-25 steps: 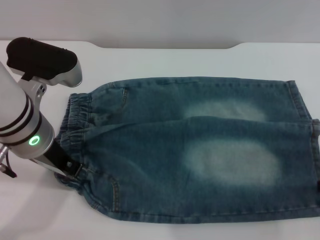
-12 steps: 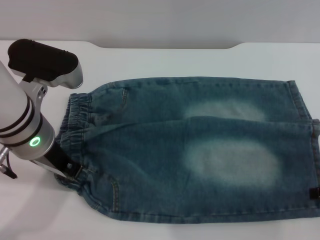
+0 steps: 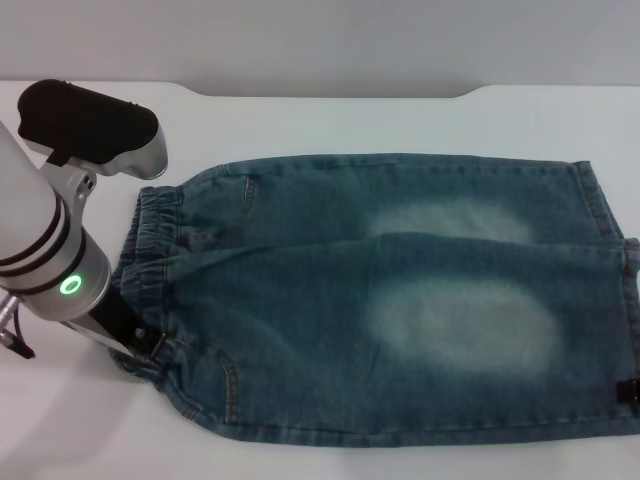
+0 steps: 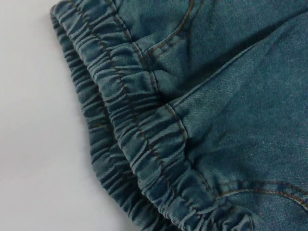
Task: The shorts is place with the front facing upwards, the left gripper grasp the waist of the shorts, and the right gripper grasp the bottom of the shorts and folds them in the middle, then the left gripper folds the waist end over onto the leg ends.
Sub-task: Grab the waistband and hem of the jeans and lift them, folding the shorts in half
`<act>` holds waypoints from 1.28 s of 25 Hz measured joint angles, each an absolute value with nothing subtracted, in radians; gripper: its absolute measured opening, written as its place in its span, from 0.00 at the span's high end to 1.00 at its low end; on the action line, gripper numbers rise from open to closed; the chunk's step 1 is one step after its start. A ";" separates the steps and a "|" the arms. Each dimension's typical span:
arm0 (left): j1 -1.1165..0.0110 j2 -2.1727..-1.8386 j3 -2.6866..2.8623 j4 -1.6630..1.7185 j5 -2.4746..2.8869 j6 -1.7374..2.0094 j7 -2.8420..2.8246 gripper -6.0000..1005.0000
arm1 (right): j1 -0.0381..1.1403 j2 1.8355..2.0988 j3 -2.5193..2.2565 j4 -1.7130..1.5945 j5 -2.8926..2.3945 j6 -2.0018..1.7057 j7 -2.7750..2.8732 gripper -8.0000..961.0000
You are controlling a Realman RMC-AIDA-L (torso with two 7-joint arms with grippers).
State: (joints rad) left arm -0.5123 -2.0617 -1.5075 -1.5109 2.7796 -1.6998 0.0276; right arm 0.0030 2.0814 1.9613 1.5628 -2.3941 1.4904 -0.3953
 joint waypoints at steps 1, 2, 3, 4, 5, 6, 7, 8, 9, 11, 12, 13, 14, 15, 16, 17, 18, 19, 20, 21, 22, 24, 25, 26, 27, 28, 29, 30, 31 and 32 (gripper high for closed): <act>-0.512 -2.062 -1.507 -1.511 2.780 -1.700 0.028 0.94 | 0.003 2.081 1.961 1.563 -2.394 1.493 -0.395 0.41; -0.512 -2.062 -1.507 -1.511 2.780 -1.700 0.028 0.94 | 0.003 2.081 1.961 1.563 -2.394 1.495 -0.396 0.41; -0.512 -2.062 -1.507 -1.511 2.779 -1.701 0.028 0.94 | 0.003 2.081 1.960 1.564 -2.392 1.498 -0.403 0.42; -0.512 -2.062 -1.507 -1.511 2.779 -1.701 0.028 0.94 | 0.003 2.080 1.960 1.564 -2.380 1.501 -0.415 0.43; -0.512 -2.062 -1.506 -1.511 2.779 -1.702 0.028 0.94 | 0.002 2.078 1.961 1.564 -2.367 1.504 -0.425 0.44; -0.512 -2.062 -1.506 -1.511 2.778 -1.702 0.028 0.93 | 0.000 2.076 1.966 1.564 -2.339 1.512 -0.442 0.48; -0.512 -2.062 -1.506 -1.511 2.778 -1.702 0.028 0.93 | 0.000 2.076 1.966 1.564 -2.339 1.512 -0.442 0.53; -0.512 -2.062 -1.506 -1.511 2.778 -1.703 0.029 0.93 | 0.000 2.075 1.968 1.565 -2.329 1.517 -0.447 0.58; -0.512 -2.062 -1.506 -1.511 2.778 -1.703 0.029 0.93 | 0.001 2.075 1.969 1.569 -2.323 1.523 -0.452 0.62; -0.512 -2.062 -1.508 -1.513 2.778 -1.702 0.029 0.93 | 0.003 2.074 1.967 1.575 -2.318 1.529 -0.456 0.69; -0.512 -2.062 -1.510 -1.514 2.778 -1.701 0.029 0.93 | 0.004 2.074 1.966 1.576 -2.317 1.531 -0.457 0.71; -0.512 -2.062 -1.512 -1.517 2.778 -1.700 0.029 0.93 | 0.006 2.074 1.966 1.578 -2.315 1.531 -0.459 0.73; -0.511 -2.062 -1.514 -1.520 2.779 -1.697 0.029 0.93 | 0.008 2.074 1.967 1.579 -2.312 1.532 -0.462 0.75; -0.510 -2.061 -1.516 -1.522 2.781 -1.693 0.029 0.93 | 0.009 2.074 1.969 1.581 -2.304 1.533 -0.466 0.77; -0.508 -2.061 -1.518 -1.523 2.783 -1.686 0.029 0.93 | 0.009 2.074 1.972 1.584 -2.296 1.533 -0.470 0.80; -0.506 -2.060 -1.519 -1.524 2.785 -1.677 0.029 0.93 | 0.009 2.073 1.980 1.592 -2.285 1.532 -0.474 0.82; -0.503 -2.059 -1.522 -1.524 2.785 -1.667 0.029 0.93 | 0.007 2.074 1.988 1.603 -2.276 1.531 -0.480 0.84; -0.499 -2.059 -1.526 -1.525 2.786 -1.655 0.029 0.93 | 0.006 2.074 1.994 1.613 -2.270 1.527 -0.486 0.86; -0.494 -2.058 -1.531 -1.525 2.787 -1.643 0.029 0.93 | 0.004 2.074 2.003 1.629 -2.266 1.521 -0.494 0.88; -0.488 -2.058 -1.536 -1.528 2.787 -1.630 0.029 0.93 | 0.001 2.075 2.011 1.645 -2.261 1.515 -0.503 0.90; -0.481 -2.058 -1.540 -1.533 2.787 -1.614 0.029 0.93 | 0.000 2.077 2.017 1.659 -2.255 1.507 -0.511 0.92; -0.466 -2.058 -1.550 -1.547 2.788 -1.582 0.032 0.93 | -0.008 2.077 2.024 1.692 -2.228 1.492 -0.525 0.95; -0.456 -2.057 -1.558 -1.558 2.789 -1.560 0.036 0.93 | -0.014 2.077 2.027 1.714 -2.210 1.483 -0.531 0.96; -0.446 -2.057 -1.567 -1.567 2.789 -1.539 0.043 0.93 | -0.019 2.077 2.032 1.739 -2.196 1.475 -0.538 0.98; -0.439 -2.057 -1.576 -1.571 2.789 -1.523 0.048 0.93 | -0.024 2.076 2.037 1.765 -2.186 1.467 -0.544 0.99; -0.434 -2.057 -1.584 -1.574 2.791 -1.504 0.053 0.93 | -0.029 2.076 2.045 1.798 -2.184 1.458 -0.551 0.99; -0.429 -2.057 -1.591 -1.576 2.792 -1.490 0.056 0.93 | -0.035 2.076 2.053 1.829 -2.184 1.446 -0.559 0.99; -0.421 -2.057 -1.600 -1.580 2.794 -1.466 0.062 0.93 | -0.041 2.076 2.060 1.857 -2.184 1.431 -0.569 0.99; -0.415 -2.057 -1.605 -1.584 2.795 -1.450 0.066 0.93 | -0.045 2.077 2.067 1.879 -2.185 1.419 -0.577 0.99; -0.406 -2.057 -1.612 -1.592 2.795 -1.426 0.071 0.93 | -0.049 2.077 2.074 1.901 -2.185 1.405 -0.586 0.99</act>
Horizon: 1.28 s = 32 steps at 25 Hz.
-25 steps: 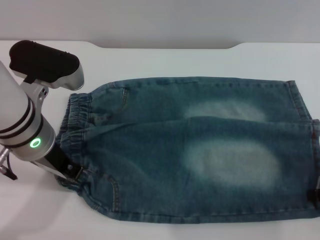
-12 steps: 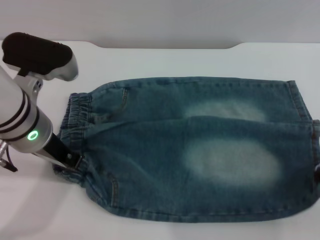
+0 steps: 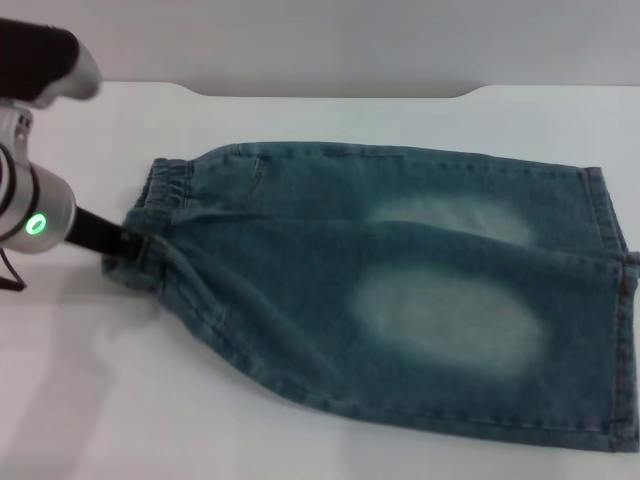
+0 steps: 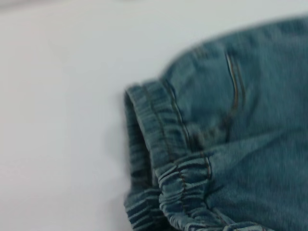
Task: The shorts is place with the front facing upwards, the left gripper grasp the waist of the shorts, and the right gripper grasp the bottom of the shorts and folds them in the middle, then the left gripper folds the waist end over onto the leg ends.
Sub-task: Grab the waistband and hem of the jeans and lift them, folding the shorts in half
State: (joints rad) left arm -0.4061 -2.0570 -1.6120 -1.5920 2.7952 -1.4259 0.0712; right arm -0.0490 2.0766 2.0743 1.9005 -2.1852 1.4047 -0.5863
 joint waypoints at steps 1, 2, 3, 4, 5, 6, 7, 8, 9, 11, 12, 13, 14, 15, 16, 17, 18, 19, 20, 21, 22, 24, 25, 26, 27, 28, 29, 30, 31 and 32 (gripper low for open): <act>-0.401 -2.057 -1.616 -1.597 2.795 -1.413 0.074 0.93 | -0.050 2.077 2.084 1.914 -2.185 1.393 -0.596 0.99; -0.392 -2.057 -1.623 -1.605 2.795 -1.388 0.077 0.93 | -0.050 2.077 2.091 1.921 -2.185 1.382 -0.604 0.99; -0.383 -2.057 -1.633 -1.611 2.793 -1.356 0.080 0.93 | -0.051 2.077 2.100 1.924 -2.184 1.372 -0.612 0.99; -0.379 -2.057 -1.636 -1.613 2.792 -1.345 0.081 0.93 | -0.051 2.077 2.106 1.921 -2.183 1.360 -0.617 0.99; -0.379 -2.057 -1.636 -1.613 2.792 -1.345 0.081 0.92 | -0.051 2.078 2.110 1.914 -2.180 1.349 -0.620 0.99; -0.376 -2.057 -1.637 -1.614 2.791 -1.337 0.081 0.92 | -0.051 2.078 2.110 1.905 -2.175 1.343 -0.620 0.99; -0.373 -2.057 -1.637 -1.614 2.790 -1.334 0.082 0.92 | -0.051 2.079 2.109 1.897 -2.167 1.342 -0.618 0.99; -0.371 -2.057 -1.638 -1.614 2.790 -1.331 0.083 0.92 | -0.050 2.079 2.106 1.883 -2.153 1.344 -0.588 0.99; -0.369 -2.057 -1.638 -1.614 2.789 -1.330 0.084 0.92 | -0.048 2.079 2.104 1.875 -2.150 1.354 -0.562 0.99; -0.367 -2.057 -1.638 -1.614 2.787 -1.330 0.086 0.92 | -0.042 2.078 2.101 1.863 -2.148 1.373 -0.522 0.99; -0.367 -2.057 -1.638 -1.615 2.784 -1.332 0.087 0.92 | -0.032 2.076 2.099 1.848 -2.148 1.404 -0.493 0.99; -0.366 -2.057 -1.638 -1.618 2.781 -1.337 0.088 0.92 | -0.019 2.073 2.098 1.830 -2.150 1.444 -0.463 0.99; -0.366 -2.058 -1.636 -1.624 2.776 -1.344 0.089 0.92 | -0.005 2.072 2.099 1.811 -2.154 1.487 -0.437 0.99; -0.365 -2.059 -1.634 -1.634 2.772 -1.355 0.090 0.92 | 0.005 2.072 2.101 1.798 -2.163 1.522 -0.416 0.99; -0.365 -2.060 -1.628 -1.645 2.768 -1.368 0.090 0.92 | 0.012 2.072 2.103 1.790 -2.172 1.548 -0.399 0.99; -0.365 -2.061 -1.623 -1.656 2.765 -1.382 0.088 0.92 | 0.012 2.073 2.104 1.789 -2.185 1.567 -0.379 0.98; -0.366 -2.061 -1.619 -1.663 2.761 -1.392 0.086 0.92 | 0.010 2.074 2.104 1.793 -2.195 1.580 -0.361 0.98; -0.366 -2.062 -1.615 -1.670 2.758 -1.403 0.085 0.92 | 0.006 2.073 2.104 1.800 -2.204 1.591 -0.344 0.98; -0.366 -2.062 -1.614 -1.674 2.756 -1.411 0.085 0.92 | 0.000 2.073 2.104 1.809 -2.205 1.602 -0.328 0.95; -0.367 -2.062 -1.613 -1.677 2.754 -1.421 0.084 0.92 | -0.006 2.073 2.104 1.817 -2.207 1.613 -0.317 0.93; -0.368 -2.062 -1.612 -1.679 2.753 -1.432 0.083 0.92 | -0.012 2.073 2.104 1.824 -2.209 1.625 -0.305 0.90; -0.372 -2.062 -1.608 -1.678 2.753 -1.447 0.080 0.92 | -0.024 2.074 2.103 1.843 -2.216 1.642 -0.292 0.84; -0.374 -2.062 -1.607 -1.677 2.753 -1.454 0.077 0.92 | -0.029 2.075 2.103 1.850 -2.218 1.645 -0.287 0.81; -0.375 -2.062 -1.605 -1.675 2.753 -1.460 0.075 0.92 | -0.034 2.075 2.102 1.857 -2.220 1.648 -0.284 0.77; -0.375 -2.062 -1.604 -1.673 2.753 -1.465 0.073 0.92 | -0.039 2.076 2.101 1.862 -2.220 1.649 -0.281 0.72; -0.375 -2.062 -1.604 -1.671 2.753 -1.468 0.071 0.92 | -0.042 2.076 2.098 1.861 -2.220 1.649 -0.280 0.67; -0.375 -2.062 -1.602 -1.669 2.754 -1.470 0.071 0.92 | -0.045 2.076 2.096 1.856 -2.220 1.649 -0.280 0.62; -0.375 -2.062 -1.599 -1.667 2.755 -1.471 0.071 0.92 | -0.050 2.077 2.093 1.840 -2.221 1.649 -0.280 0.58; -0.376 -2.062 -1.594 -1.665 2.755 -1.474 0.071 0.92 | -0.051 2.078 2.091 1.824 -2.221 1.648 -0.280 0.56; -0.375 -2.062 -1.590 -1.664 2.756 -1.476 0.071 0.92 | -0.053 2.079 2.089 1.805 -2.221 1.647 -0.282 0.54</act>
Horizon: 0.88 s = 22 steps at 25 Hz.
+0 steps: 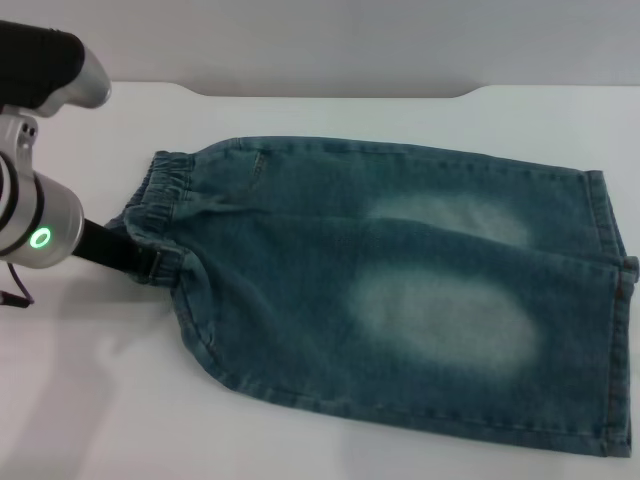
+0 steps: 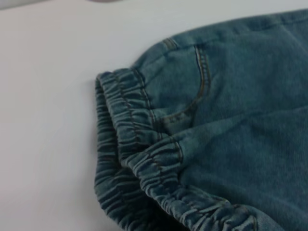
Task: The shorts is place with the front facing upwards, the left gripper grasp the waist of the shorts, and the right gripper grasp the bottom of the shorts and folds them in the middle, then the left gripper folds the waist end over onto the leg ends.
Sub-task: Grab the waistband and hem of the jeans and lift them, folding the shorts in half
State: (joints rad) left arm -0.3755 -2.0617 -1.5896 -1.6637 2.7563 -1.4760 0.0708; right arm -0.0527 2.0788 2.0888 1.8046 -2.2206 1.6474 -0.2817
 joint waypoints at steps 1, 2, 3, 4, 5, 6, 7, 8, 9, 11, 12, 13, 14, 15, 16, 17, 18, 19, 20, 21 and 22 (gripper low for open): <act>-0.375 -2.062 -1.585 -1.661 2.757 -1.478 0.071 0.92 | -0.053 2.080 2.088 1.784 -2.221 1.647 -0.284 0.52; -0.375 -2.061 -1.584 -1.659 2.758 -1.478 0.071 0.92 | -0.054 2.080 2.086 1.766 -2.221 1.647 -0.285 0.50; -0.376 -2.061 -1.582 -1.654 2.758 -1.480 0.071 0.91 | -0.054 2.080 2.083 1.751 -2.221 1.646 -0.286 0.48; -0.377 -2.061 -1.581 -1.649 2.759 -1.482 0.071 0.91 | -0.055 2.080 2.081 1.739 -2.221 1.644 -0.287 0.48; -0.379 -2.060 -1.581 -1.644 2.759 -1.483 0.072 0.91 | -0.056 2.080 2.077 1.727 -2.221 1.643 -0.287 0.48; -0.381 -2.060 -1.580 -1.639 2.759 -1.484 0.073 0.91 | -0.057 2.080 2.074 1.718 -2.221 1.641 -0.287 0.48; -0.382 -2.060 -1.580 -1.638 2.759 -1.484 0.074 0.91 | -0.059 2.080 2.071 1.712 -2.221 1.640 -0.287 0.48; -0.382 -2.060 -1.580 -1.636 2.759 -1.485 0.075 0.91 | -0.061 2.080 2.069 1.706 -2.221 1.638 -0.287 0.48; -0.383 -2.060 -1.579 -1.634 2.758 -1.486 0.075 0.91 | -0.062 2.080 2.067 1.701 -2.221 1.637 -0.287 0.48; -0.384 -2.060 -1.579 -1.632 2.758 -1.493 0.077 0.91 | -0.063 2.080 2.066 1.693 -2.221 1.636 -0.287 0.48; -0.385 -2.059 -1.579 -1.631 2.758 -1.495 0.078 0.91 | -0.063 2.080 2.066 1.686 -2.221 1.636 -0.286 0.48; -0.386 -2.059 -1.579 -1.630 2.759 -1.496 0.078 0.91 | -0.063 2.080 2.066 1.680 -2.221 1.635 -0.286 0.48; -0.387 -2.059 -1.579 -1.630 2.759 -1.496 0.079 0.91 | -0.063 2.080 2.067 1.671 -2.221 1.633 -0.286 0.48; -0.388 -2.059 -1.579 -1.628 2.759 -1.496 0.080 0.91 | -0.063 2.080 2.067 1.662 -2.221 1.630 -0.286 0.48; -0.390 -2.059 -1.580 -1.626 2.759 -1.496 0.081 0.91 | -0.063 2.080 2.067 1.652 -2.221 1.626 -0.287 0.48; -0.392 -2.059 -1.580 -1.624 2.760 -1.496 0.082 0.91 | -0.063 2.080 2.067 1.643 -2.221 1.622 -0.287 0.48; -0.394 -2.059 -1.581 -1.622 2.760 -1.496 0.085 0.91 | -0.063 2.080 2.066 1.633 -2.221 1.617 -0.289 0.48; -0.396 -2.059 -1.583 -1.619 2.761 -1.496 0.088 0.91 | -0.062 2.080 2.066 1.625 -2.221 1.612 -0.291 0.48; -0.398 -2.059 -1.584 -1.618 2.761 -1.496 0.091 0.91 | -0.062 2.080 2.066 1.613 -2.221 1.606 -0.294 0.48; -0.401 -2.059 -1.585 -1.616 2.761 -1.496 0.092 0.91 | -0.061 2.080 2.065 1.599 -2.221 1.599 -0.299 0.49; -0.404 -2.059 -1.586 -1.613 2.762 -1.496 0.093 0.91 | -0.060 2.080 2.065 1.583 -2.219 1.595 -0.305 0.49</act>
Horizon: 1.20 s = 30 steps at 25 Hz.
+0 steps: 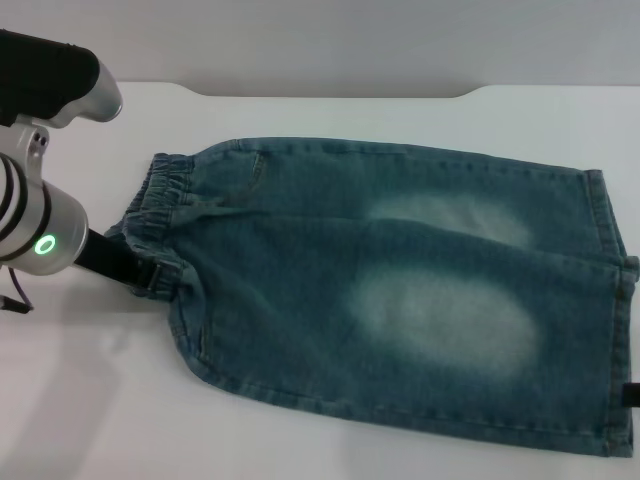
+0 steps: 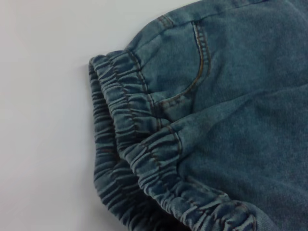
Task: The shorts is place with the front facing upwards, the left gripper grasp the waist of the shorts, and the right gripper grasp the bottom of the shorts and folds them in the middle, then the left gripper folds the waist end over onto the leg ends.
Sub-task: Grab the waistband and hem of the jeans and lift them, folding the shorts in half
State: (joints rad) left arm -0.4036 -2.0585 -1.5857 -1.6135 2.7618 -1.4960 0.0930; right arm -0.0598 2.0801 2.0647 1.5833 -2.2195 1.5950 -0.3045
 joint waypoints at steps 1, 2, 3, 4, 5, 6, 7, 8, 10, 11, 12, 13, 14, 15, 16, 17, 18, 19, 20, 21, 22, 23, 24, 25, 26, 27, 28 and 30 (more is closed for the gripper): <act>-0.408 -2.059 -1.586 -1.609 2.762 -1.496 0.093 0.91 | -0.057 2.080 2.064 1.569 -2.218 1.590 -0.309 0.49; -0.411 -2.059 -1.586 -1.606 2.762 -1.496 0.093 0.91 | -0.055 2.080 2.064 1.558 -2.216 1.587 -0.314 0.49; -0.415 -2.059 -1.586 -1.601 2.762 -1.496 0.094 0.91 | -0.052 2.080 2.064 1.547 -2.214 1.585 -0.318 0.49; -0.419 -2.058 -1.586 -1.595 2.762 -1.495 0.094 0.91 | -0.049 2.080 2.064 1.539 -2.211 1.583 -0.322 0.49; -0.424 -2.058 -1.586 -1.590 2.762 -1.495 0.094 0.91 | -0.046 2.080 2.064 1.532 -2.207 1.581 -0.327 0.49; -0.427 -2.059 -1.586 -1.585 2.762 -1.495 0.094 0.91 | -0.044 2.080 2.064 1.525 -2.199 1.579 -0.329 0.49; -0.431 -2.058 -1.586 -1.582 2.763 -1.494 0.095 0.91 | -0.041 2.080 2.063 1.515 -2.189 1.577 -0.331 0.49; -0.434 -2.059 -1.586 -1.578 2.763 -1.494 0.095 0.91 | -0.036 2.080 2.063 1.502 -2.178 1.575 -0.332 0.49; -0.437 -2.059 -1.586 -1.575 2.763 -1.494 0.096 0.91 | -0.028 2.080 2.062 1.477 -2.164 1.572 -0.335 0.49; -0.438 -2.059 -1.586 -1.575 2.763 -1.494 0.096 0.91 | -0.023 2.080 2.062 1.464 -2.161 1.572 -0.337 0.49; -0.439 -2.059 -1.586 -1.575 2.763 -1.494 0.096 0.90 | -0.019 2.080 2.062 1.456 -2.160 1.571 -0.338 0.49; -0.441 -2.059 -1.586 -1.574 2.763 -1.494 0.096 0.90 | -0.016 2.080 2.062 1.451 -2.160 1.571 -0.339 0.49; -0.444 -2.059 -1.586 -1.573 2.763 -1.495 0.096 0.90 | -0.015 2.080 2.062 1.450 -2.160 1.570 -0.339 0.49; -0.446 -2.059 -1.586 -1.571 2.763 -1.495 0.096 0.90 | -0.014 2.080 2.062 1.451 -2.159 1.570 -0.339 0.49; -0.449 -2.059 -1.586 -1.570 2.763 -1.496 0.096 0.90 | -0.014 2.079 2.065 1.454 -2.160 1.570 -0.338 0.49; -0.452 -2.059 -1.586 -1.566 2.763 -1.497 0.096 0.90 | -0.014 2.078 2.071 1.457 -2.161 1.570 -0.338 0.49; -0.454 -2.059 -1.586 -1.564 2.763 -1.497 0.096 0.90 | -0.014 2.077 2.077 1.461 -2.163 1.570 -0.335 0.49; -0.456 -2.059 -1.586 -1.562 2.763 -1.497 0.097 0.90 | -0.014 2.076 2.085 1.465 -2.165 1.569 -0.332 0.49; -0.458 -2.059 -1.586 -1.559 2.763 -1.497 0.097 0.90 | -0.014 2.075 2.091 1.468 -2.168 1.569 -0.331 0.49; -0.458 -2.059 -1.586 -1.559 2.763 -1.497 0.097 0.90 | -0.014 2.075 2.097 1.471 -2.171 1.569 -0.329 0.49; -0.459 -2.059 -1.586 -1.555 2.763 -1.496 0.097 0.90 | -0.015 2.075 2.098 1.475 -2.182 1.567 -0.329 0.49; -0.460 -2.059 -1.586 -1.550 2.763 -1.492 0.097 0.90 | -0.015 2.075 2.097 1.480 -2.198 1.561 -0.328 0.49; -0.460 -2.059 -1.586 -1.549 2.763 -1.492 0.097 0.90 | -0.015 2.076 2.091 1.485 -2.216 1.555 -0.328 0.49; -0.461 -2.059 -1.586 -1.548 2.763 -1.492 0.098 0.90 | -0.014 2.078 2.082 1.488 -2.230 1.548 -0.328 0.49; -0.461 -2.059 -1.586 -1.548 2.763 -1.491 0.099 0.90 | -0.014 2.079 2.075 1.489 -2.239 1.543 -0.328 0.49; -0.461 -2.059 -1.586 -1.547 2.763 -1.491 0.101 0.90 | -0.014 2.079 2.064 1.489 -2.242 1.537 -0.328 0.49; -0.462 -2.059 -1.586 -1.547 2.763 -1.491 0.102 0.90 | -0.013 2.079 2.052 1.489 -2.242 1.532 -0.328 0.49; -0.462 -2.059 -1.586 -1.547 2.763 -1.493 0.103 0.90 | -0.014 2.080 2.032 1.493 -2.242 1.527 -0.328 0.49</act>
State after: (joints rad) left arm -0.4625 -2.0586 -1.5862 -1.5474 2.7627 -1.4926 0.1031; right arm -0.0137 2.0796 2.0323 1.4934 -2.2422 1.5272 -0.3278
